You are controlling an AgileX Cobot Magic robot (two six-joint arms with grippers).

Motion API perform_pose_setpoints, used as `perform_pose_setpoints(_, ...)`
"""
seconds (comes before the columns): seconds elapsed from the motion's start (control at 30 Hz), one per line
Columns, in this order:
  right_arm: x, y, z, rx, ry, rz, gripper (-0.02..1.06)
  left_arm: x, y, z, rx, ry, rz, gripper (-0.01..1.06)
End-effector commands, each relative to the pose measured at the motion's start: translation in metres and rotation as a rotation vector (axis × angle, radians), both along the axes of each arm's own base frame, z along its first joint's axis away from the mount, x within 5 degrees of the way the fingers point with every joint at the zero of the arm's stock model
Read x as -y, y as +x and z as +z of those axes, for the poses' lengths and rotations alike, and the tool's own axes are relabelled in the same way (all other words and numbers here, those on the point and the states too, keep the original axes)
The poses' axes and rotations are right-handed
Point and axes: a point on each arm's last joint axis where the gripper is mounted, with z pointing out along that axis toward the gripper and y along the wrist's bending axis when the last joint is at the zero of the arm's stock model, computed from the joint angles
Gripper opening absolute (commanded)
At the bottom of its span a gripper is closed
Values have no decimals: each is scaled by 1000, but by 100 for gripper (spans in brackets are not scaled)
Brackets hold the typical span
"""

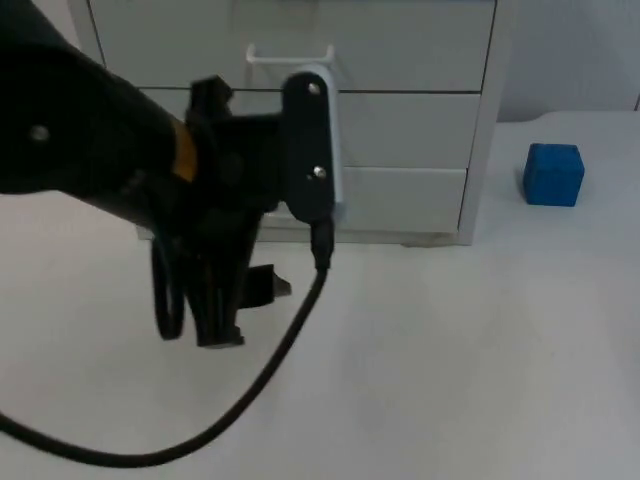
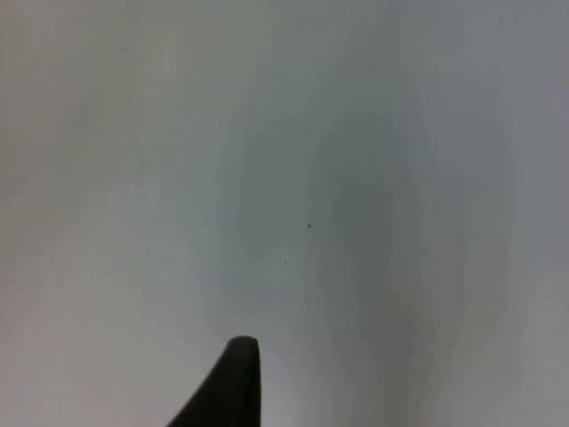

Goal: Open the drawer with the left hand, place the block into the drawer with the right hand, then close the drawer with the left hand.

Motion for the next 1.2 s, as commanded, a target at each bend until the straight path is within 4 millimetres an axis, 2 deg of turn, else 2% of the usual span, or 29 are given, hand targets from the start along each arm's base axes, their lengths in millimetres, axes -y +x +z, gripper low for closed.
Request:
perform_pose_setpoints(0.0,-1,1,4,26,4,6,103,10,9,-8,3,-9,-13,67)
perform_pose_setpoints(0.4,-1,1,4,28,2,6,103,40,53,-44,17,85,-97,64)
perform_pose_setpoints(0.7,-1,1,4,32,3,6,103,46,76,-52,30,147,-91,64)
perform_pose_setpoints(0.8,-1,1,4,32,-1,12,103,42,83,-52,37,152,-71,64)
perform_pose_setpoints(0.97,-1,1,4,32,-1,12,103,25,95,-55,39,163,-26,64)
perform_pose_setpoints(1.17,-1,1,4,32,2,11,103,20,99,-54,46,166,-21,64)
